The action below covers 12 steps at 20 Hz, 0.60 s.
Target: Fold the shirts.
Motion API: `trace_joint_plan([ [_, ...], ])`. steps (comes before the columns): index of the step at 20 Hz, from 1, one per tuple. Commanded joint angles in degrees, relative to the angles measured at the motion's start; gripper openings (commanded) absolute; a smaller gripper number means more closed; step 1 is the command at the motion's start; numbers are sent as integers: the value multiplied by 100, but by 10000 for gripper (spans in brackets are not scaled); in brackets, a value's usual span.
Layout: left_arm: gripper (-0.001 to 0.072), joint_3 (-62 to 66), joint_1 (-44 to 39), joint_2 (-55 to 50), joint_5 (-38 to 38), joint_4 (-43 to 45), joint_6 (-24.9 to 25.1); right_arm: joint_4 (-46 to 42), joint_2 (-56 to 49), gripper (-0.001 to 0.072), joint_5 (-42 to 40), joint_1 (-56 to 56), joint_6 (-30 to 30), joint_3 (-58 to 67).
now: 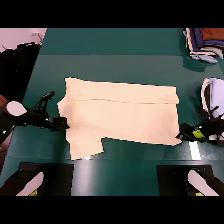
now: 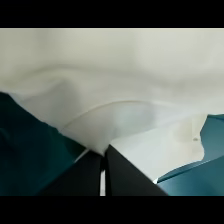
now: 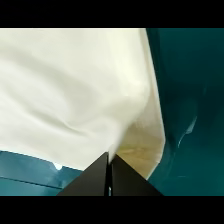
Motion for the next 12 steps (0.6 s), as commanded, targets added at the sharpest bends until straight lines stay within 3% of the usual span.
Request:
trace_joint_plan([
  [1, 23, 162, 2, 870, -728, 699, -422, -367, 577, 15, 522, 273, 0, 356],
  [4, 24, 492, 2, 1480, -1849, 654, -586, -632, 1314, 14, 1307, 269, 35, 691],
  [6, 24, 1019, 2, 1502, -2133, 603, -662, -647, 1652, 14, 1408, 264, 162, 1001],
  [8, 24, 1502, 2, 1488, -1770, 608, -656, -595, 1676, 14, 1353, 267, 186, 1353],
  [12, 24, 1856, 2, 1202, -365, 619, -444, -551, 697, 14, 909, 282, 103, 2164],
])
